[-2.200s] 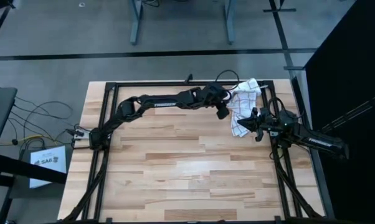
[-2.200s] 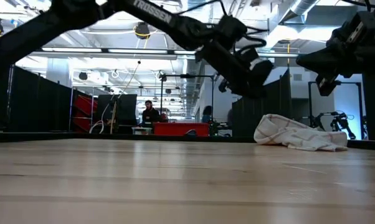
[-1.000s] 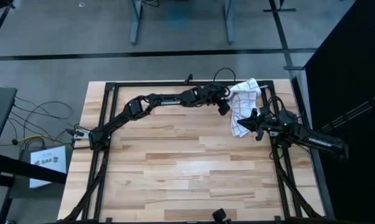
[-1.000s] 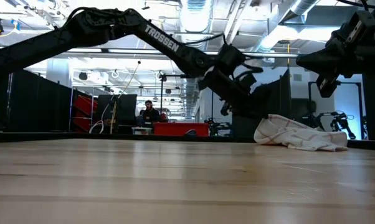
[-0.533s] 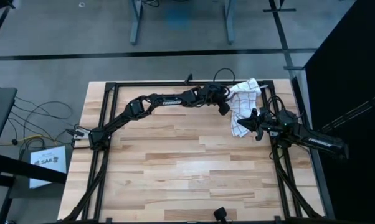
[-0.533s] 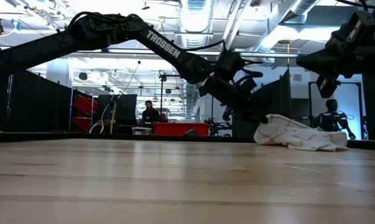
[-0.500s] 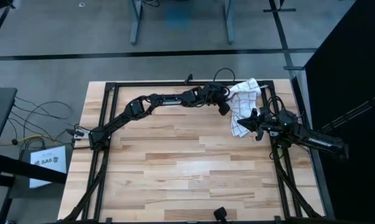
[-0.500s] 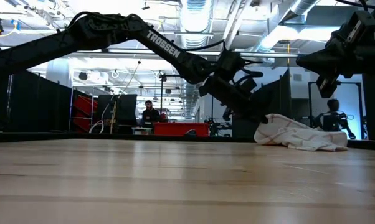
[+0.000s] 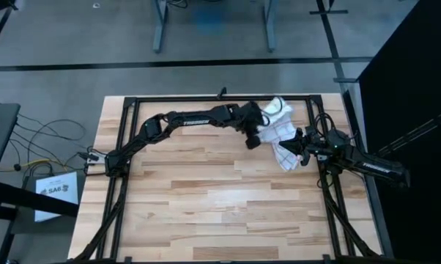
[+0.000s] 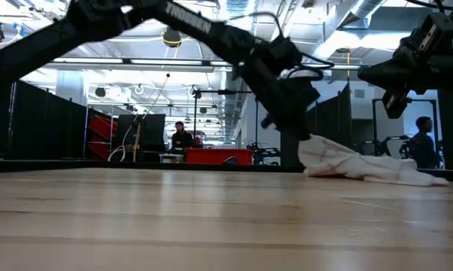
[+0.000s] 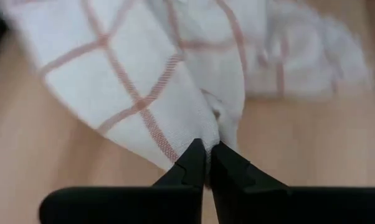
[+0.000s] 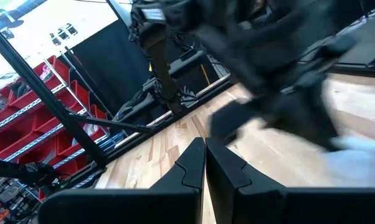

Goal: Roll towel
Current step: Fold the towel

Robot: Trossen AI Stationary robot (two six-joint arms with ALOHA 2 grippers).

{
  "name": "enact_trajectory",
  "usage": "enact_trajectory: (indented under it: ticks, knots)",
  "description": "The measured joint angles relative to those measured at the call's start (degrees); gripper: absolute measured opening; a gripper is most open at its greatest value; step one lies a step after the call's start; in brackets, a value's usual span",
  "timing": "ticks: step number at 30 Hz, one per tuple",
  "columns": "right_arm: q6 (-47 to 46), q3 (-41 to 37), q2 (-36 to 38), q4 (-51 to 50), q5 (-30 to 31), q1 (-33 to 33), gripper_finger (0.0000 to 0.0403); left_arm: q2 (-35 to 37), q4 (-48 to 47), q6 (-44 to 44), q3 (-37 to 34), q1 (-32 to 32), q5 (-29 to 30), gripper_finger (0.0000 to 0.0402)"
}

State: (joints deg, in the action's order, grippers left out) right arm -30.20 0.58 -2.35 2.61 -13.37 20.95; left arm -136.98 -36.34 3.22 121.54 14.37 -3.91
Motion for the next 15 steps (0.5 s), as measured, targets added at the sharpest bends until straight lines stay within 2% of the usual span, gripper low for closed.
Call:
enact_trajectory:
  ticks: [9,15]
  knots:
    - [0.62,2.47,-1.42,0.83,-0.52,-4.64,0.0,10.23,-21.77,3.59,-0.02,-8.52,2.41,0.0]
    - [3.03,4.09,-7.77,0.98,-0.31,-9.36,0.0,15.89,-31.65,1.94,-3.23,-12.23,4.55,0.0]
